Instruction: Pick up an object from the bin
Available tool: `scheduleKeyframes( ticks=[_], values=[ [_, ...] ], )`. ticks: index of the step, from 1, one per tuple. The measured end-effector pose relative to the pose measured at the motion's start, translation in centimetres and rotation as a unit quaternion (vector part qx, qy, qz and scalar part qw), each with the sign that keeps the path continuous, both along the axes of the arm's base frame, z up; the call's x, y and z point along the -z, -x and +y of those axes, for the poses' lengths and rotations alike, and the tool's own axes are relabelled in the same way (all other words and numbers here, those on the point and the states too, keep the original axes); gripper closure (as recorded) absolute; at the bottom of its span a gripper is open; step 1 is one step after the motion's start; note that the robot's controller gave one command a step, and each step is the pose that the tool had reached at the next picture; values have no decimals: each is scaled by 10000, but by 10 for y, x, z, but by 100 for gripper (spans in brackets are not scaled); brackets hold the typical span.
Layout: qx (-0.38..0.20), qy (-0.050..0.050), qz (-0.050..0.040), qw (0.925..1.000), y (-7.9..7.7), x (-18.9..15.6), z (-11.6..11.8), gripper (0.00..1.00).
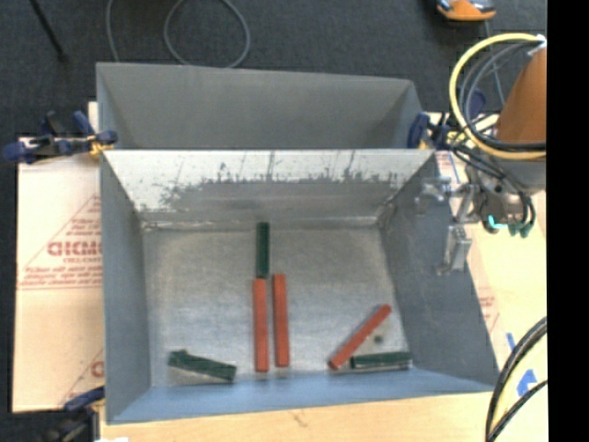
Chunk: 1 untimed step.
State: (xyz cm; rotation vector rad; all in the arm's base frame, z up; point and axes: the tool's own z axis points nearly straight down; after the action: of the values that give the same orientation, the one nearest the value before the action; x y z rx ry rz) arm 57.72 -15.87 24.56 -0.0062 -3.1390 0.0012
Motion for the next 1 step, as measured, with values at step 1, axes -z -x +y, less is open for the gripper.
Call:
scheduleKeyframes(
  ticks=[1],
  values=[
    [-740, 0, -8, 9973, 43, 178, 54, 0]
  ],
)
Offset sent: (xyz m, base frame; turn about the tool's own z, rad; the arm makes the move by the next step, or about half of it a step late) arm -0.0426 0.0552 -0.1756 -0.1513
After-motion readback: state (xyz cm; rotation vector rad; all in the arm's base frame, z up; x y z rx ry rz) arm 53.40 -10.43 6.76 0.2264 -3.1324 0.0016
